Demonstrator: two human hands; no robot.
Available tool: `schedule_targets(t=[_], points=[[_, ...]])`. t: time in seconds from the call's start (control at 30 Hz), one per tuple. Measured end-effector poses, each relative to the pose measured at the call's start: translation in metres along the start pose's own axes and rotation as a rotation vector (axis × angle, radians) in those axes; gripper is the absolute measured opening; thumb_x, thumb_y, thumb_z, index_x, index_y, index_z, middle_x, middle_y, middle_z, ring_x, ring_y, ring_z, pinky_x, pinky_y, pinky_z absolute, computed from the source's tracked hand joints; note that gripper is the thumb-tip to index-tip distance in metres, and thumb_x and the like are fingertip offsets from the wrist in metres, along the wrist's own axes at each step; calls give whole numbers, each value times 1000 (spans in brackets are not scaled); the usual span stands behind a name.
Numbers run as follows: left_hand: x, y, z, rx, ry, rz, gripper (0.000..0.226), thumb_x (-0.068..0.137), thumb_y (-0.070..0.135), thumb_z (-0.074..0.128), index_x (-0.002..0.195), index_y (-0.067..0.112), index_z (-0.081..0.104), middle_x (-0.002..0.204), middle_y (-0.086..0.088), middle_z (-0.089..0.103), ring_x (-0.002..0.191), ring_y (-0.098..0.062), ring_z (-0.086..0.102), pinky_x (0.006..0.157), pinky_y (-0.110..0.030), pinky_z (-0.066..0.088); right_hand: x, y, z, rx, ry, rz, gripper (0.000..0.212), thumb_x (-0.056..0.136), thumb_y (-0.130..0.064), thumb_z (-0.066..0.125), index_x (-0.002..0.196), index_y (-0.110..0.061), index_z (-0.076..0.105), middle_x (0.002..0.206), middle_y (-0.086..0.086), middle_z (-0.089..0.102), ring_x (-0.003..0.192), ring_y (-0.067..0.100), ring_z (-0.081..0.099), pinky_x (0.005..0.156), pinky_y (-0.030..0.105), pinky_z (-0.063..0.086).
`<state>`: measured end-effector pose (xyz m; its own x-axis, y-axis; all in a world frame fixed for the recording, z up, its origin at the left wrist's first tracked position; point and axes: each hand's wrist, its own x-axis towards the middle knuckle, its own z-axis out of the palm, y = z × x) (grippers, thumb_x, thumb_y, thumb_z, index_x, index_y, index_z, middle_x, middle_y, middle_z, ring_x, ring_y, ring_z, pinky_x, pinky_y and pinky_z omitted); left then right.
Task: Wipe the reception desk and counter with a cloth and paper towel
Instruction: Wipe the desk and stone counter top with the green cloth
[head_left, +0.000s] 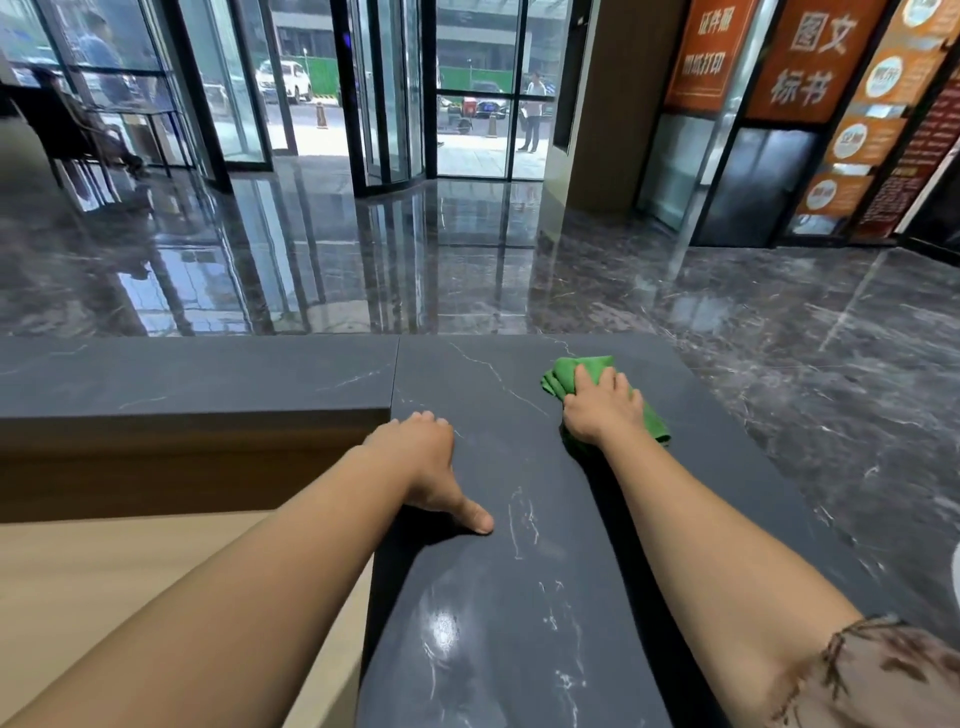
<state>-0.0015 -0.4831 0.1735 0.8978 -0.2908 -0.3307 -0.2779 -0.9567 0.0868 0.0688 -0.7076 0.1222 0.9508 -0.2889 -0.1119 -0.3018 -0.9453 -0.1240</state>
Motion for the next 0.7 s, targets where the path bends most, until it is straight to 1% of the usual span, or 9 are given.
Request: schedule_targets(t=[0.03, 0.1, 0.23, 0.33, 0.43, 0.5, 0.6, 0.67, 0.7], points=[[1, -4, 0, -2, -9, -13, 115, 45, 80, 73, 131, 11, 43, 137, -7, 44, 127, -27, 43, 104, -36, 37, -2, -12, 1, 3, -5, -20, 60, 100, -27, 29, 155, -23, 5, 161, 16, -4, 149, 31, -4, 119, 47, 0], [4, -8, 0, 3, -16, -24, 111, 42, 82, 72, 124, 12, 48, 129, -7, 49, 120, -26, 48, 99, -35, 40, -8, -39, 6, -1, -20, -143, 59, 101, -29, 29, 155, -26, 5, 162, 15, -5, 149, 30, -5, 119, 46, 0], [8, -7, 1, 71, 3, -15, 107, 45, 84, 69, 121, 10, 52, 129, -9, 50, 119, -26, 48, 96, -33, 41, -12, -89, 12, -3, -95, -438, 58, 102, -33, 28, 155, -30, 5, 162, 10, -7, 150, 25, -6, 120, 43, -2], [10, -7, 0, 93, 7, -18, 106, 45, 84, 69, 119, 10, 53, 122, -8, 52, 113, -26, 51, 92, -34, 43, 5, -124, 11, -64, -116, -583, 57, 103, -34, 27, 155, -29, 5, 162, 12, -4, 150, 26, -4, 120, 44, 1], [15, -7, -1, 93, -23, -19, 103, 43, 82, 71, 114, 10, 55, 118, -8, 53, 106, -25, 52, 86, -34, 45, 25, -160, 12, -87, -129, -666, 57, 103, -34, 27, 155, -29, 5, 162, 12, -3, 150, 27, -2, 119, 45, 2], [18, -5, -4, 95, -56, -23, 96, 43, 81, 73, 106, 10, 55, 112, -7, 55, 95, -24, 53, 79, -34, 45, 34, -181, 13, -89, -141, -704, 57, 103, -35, 28, 155, -29, 5, 162, 12, -3, 150, 27, -2, 119, 44, 2], [24, 3, -14, 114, -128, -44, 81, 43, 77, 77, 82, 11, 53, 88, -2, 58, 79, -24, 55, 73, -33, 50, 49, -197, 13, -84, -133, -743, 58, 102, -37, 29, 155, -29, 8, 162, 11, 2, 150, 27, 1, 119, 45, 4], [28, 10, -20, 137, -193, -59, 74, 44, 75, 79, 70, 14, 47, 73, 1, 53, 75, -25, 56, 76, -35, 52, 62, -196, 13, -80, -120, -753, 58, 102, -40, 29, 155, -29, 10, 162, 10, 6, 149, 26, 5, 119, 45, 6], [30, 13, -23, 150, -219, -63, 73, 43, 75, 79, 70, 15, 46, 70, 2, 50, 77, -26, 56, 80, -36, 53, 69, -193, 12, -82, -114, -746, 58, 101, -41, 29, 155, -29, 10, 162, 10, 8, 149, 26, 7, 120, 45, 8]])
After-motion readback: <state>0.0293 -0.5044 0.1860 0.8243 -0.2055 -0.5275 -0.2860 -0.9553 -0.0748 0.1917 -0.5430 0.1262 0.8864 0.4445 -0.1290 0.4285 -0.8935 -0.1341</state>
